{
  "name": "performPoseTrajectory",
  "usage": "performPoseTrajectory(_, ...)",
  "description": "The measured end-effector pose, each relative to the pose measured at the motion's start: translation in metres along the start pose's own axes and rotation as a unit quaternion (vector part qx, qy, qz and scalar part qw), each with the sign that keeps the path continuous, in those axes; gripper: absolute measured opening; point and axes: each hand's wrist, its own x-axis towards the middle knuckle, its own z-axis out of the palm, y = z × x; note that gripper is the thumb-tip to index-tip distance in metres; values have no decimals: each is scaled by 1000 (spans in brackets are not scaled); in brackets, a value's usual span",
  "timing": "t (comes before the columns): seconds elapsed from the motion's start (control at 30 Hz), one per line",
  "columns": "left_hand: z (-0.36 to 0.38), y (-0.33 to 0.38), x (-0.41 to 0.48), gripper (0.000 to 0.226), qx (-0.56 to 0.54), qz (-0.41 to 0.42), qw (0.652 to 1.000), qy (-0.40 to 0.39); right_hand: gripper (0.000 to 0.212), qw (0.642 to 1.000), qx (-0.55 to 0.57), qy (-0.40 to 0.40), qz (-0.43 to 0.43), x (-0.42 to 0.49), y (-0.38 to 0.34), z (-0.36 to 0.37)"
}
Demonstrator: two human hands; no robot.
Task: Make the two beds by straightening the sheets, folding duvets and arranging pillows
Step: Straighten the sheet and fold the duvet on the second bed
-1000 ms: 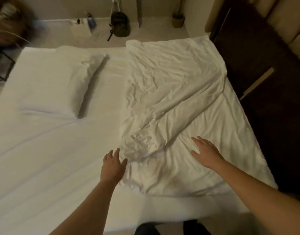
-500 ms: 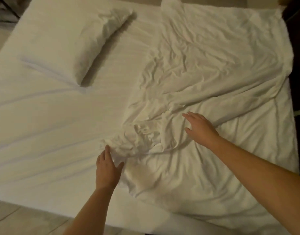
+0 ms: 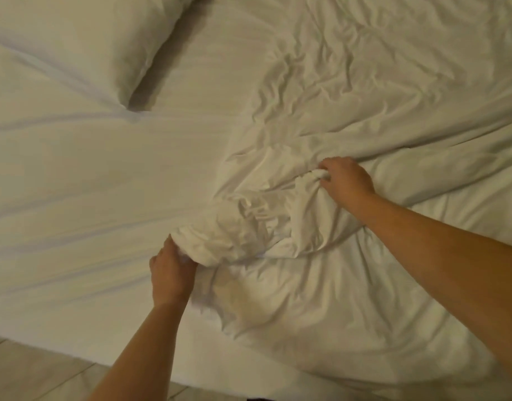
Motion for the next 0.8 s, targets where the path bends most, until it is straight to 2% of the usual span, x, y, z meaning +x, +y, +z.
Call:
performPoseTrajectory(0.07,3,-7,4,22,52,30,998,-13,12,999,8,23,25,0,3,4)
performPoseTrajectory(0.13,4,-6,2,7,44,32,998,-17,8,998,40,43,24,-8,9,1)
performPoseTrajectory(0.27,-1,7,-16,12,9,12,1000,-14,10,992,117,49,12,-46,35,-21)
performPoseTrajectory(0.43,-14,17,-42,20,20,29,999,-20,7,991,120,62,5,-132,107,-52)
performPoseTrajectory(0.63,-22,25,-75,10,86,82,993,-11,36,994,54,60,79,-244,216,-65)
performPoseTrajectory(0.8,-15,11,-99,20,132,97,986,14,26,984,2,27,175,-329,285,-48)
